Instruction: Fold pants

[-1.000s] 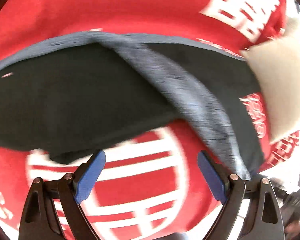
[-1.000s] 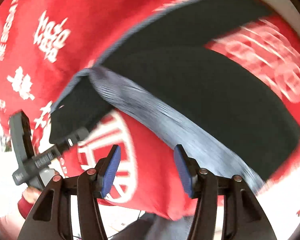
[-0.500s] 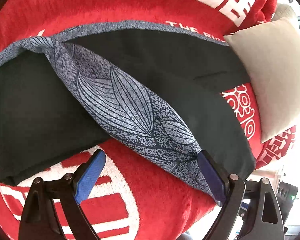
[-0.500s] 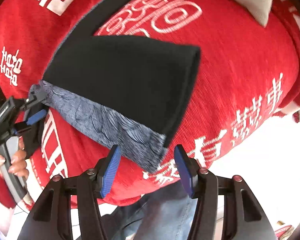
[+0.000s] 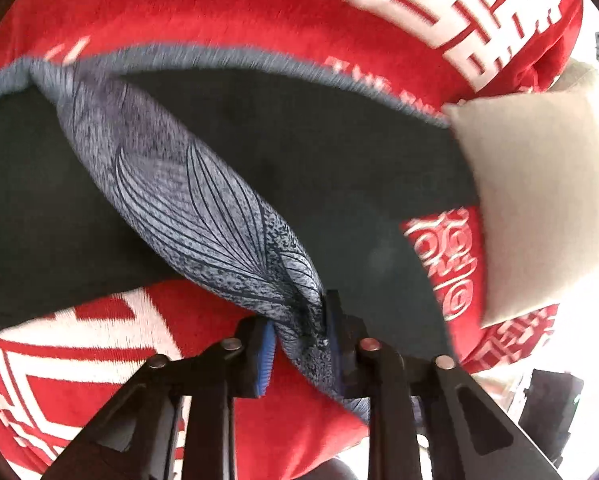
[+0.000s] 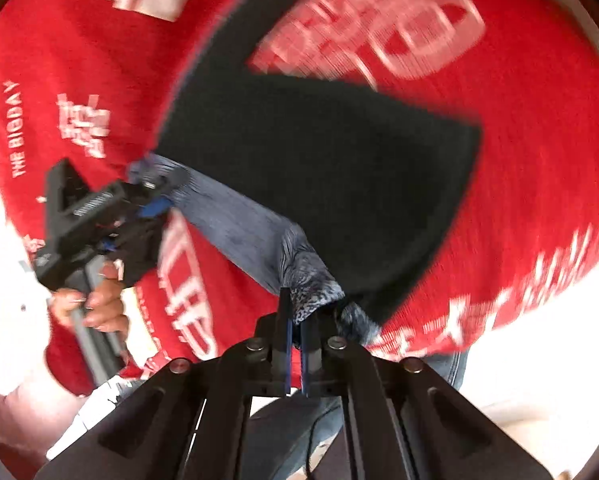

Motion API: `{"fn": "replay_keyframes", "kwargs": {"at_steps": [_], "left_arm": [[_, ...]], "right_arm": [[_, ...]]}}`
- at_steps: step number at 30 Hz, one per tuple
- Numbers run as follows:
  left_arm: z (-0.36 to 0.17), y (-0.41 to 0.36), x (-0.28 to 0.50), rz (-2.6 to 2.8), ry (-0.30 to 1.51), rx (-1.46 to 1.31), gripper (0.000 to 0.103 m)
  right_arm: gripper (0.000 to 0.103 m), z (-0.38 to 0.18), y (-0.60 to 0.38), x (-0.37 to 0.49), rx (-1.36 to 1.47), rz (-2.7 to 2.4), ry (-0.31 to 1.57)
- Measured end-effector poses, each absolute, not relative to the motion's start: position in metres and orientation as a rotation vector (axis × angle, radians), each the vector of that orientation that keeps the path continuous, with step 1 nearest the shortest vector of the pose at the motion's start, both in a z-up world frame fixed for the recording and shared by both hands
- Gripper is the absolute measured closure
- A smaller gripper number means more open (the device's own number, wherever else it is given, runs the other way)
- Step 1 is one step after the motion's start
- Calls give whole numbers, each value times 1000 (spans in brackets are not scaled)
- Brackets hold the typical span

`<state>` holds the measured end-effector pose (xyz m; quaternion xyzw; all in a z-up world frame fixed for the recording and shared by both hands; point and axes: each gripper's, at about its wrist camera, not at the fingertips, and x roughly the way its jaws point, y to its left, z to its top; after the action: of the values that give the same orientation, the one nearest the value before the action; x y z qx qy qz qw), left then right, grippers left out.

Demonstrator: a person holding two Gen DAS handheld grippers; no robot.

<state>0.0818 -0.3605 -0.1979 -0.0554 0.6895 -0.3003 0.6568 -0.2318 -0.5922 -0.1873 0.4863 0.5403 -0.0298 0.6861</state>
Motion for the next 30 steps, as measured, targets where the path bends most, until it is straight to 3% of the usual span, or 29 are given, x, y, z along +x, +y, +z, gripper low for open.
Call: {"fn": "replay_keyframes", "kwargs": {"at_steps": [11, 19, 20, 21, 22, 23, 25, 26, 27, 30], "left_arm": [[-158, -415, 157, -658, 1412, -186, 79], [-165, -438, 211, -531, 1317, -56, 78], [-164, -435, 215, -505, 1317, -38, 62], [-163, -430, 218, -474, 1313, -21, 36], [-159, -424, 219, -441, 1294, -8, 29], [-156, -420, 218, -430, 1276, 2, 29], [-154, -414, 213, -436, 1277, 51, 29], [-156, -414, 209, -432, 1281, 76, 29], [-158, -414, 204, -434, 1290, 93, 29], [-175, -424, 185, -459, 1336, 155, 29]], "right_arm": [[100, -112, -715, -100, 742, -26, 1116], [99, -152, -766, -2, 525, -71, 1227], [98, -163, -772, 6, 524, -85, 1255], [98, -175, -778, 10, 539, -111, 1286], [97, -182, -782, 13, 556, -131, 1310], [92, -185, -784, 14, 570, -142, 1324], [63, -177, -781, 15, 578, -131, 1299], [31, -171, -780, 15, 567, -130, 1280], [25, -160, -777, 15, 558, -126, 1248], [25, -132, -776, 19, 490, -181, 1197]]}}
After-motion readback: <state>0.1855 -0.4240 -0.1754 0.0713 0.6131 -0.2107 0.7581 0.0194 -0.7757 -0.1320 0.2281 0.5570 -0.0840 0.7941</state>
